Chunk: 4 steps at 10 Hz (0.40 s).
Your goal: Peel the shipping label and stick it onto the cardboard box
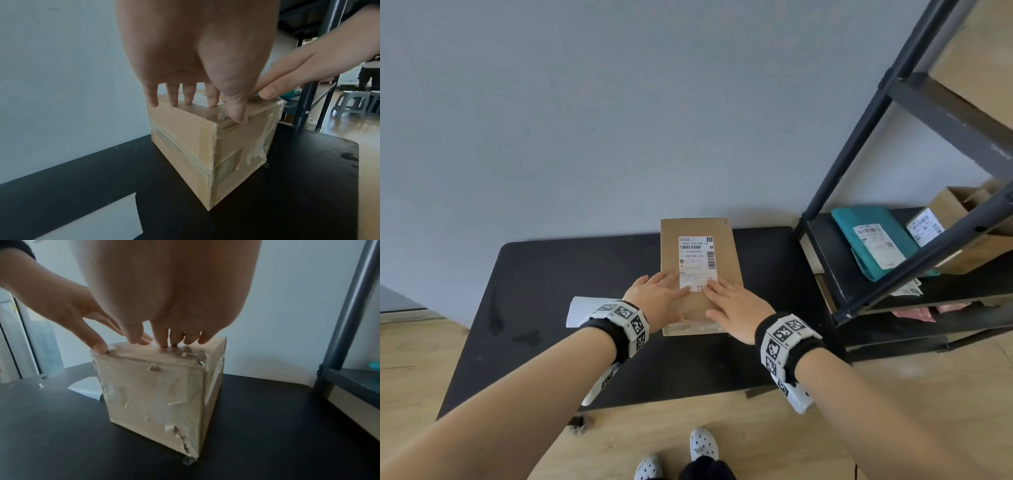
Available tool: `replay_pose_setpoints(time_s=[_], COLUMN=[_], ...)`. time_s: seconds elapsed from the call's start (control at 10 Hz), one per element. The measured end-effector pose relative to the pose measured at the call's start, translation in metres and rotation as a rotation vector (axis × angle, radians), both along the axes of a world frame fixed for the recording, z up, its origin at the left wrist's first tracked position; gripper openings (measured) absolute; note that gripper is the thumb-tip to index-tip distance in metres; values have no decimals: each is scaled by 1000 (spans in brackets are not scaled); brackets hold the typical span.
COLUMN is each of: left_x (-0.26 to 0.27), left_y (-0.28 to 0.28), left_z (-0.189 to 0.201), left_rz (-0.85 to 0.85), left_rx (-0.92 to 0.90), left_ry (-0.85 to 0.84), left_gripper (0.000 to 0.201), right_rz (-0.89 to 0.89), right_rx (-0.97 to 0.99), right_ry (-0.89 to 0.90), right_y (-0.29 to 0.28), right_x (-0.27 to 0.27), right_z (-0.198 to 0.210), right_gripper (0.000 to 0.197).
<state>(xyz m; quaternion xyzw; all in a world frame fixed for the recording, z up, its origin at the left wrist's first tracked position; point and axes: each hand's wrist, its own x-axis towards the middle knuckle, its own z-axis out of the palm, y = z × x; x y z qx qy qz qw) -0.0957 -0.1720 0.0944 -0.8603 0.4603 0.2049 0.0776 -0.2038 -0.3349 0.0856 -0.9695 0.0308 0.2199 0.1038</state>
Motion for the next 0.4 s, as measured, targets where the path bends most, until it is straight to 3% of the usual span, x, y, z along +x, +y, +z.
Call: replay_pose_setpoints(time_s=[0.3, 0.4], left_x=[-3, 9], left_y=[10, 16], left_z=[25, 34], left_rz=[153, 196], left_rx=[-81, -45], left_ry=[45, -39], left_gripper=[45, 35], right_rz=[-277, -318], right_rx=[-5, -18], right_ry=[-46, -109], right_y=[-7, 2], right_x=[-20, -15], right_z=[10, 18], right_gripper=[56, 47])
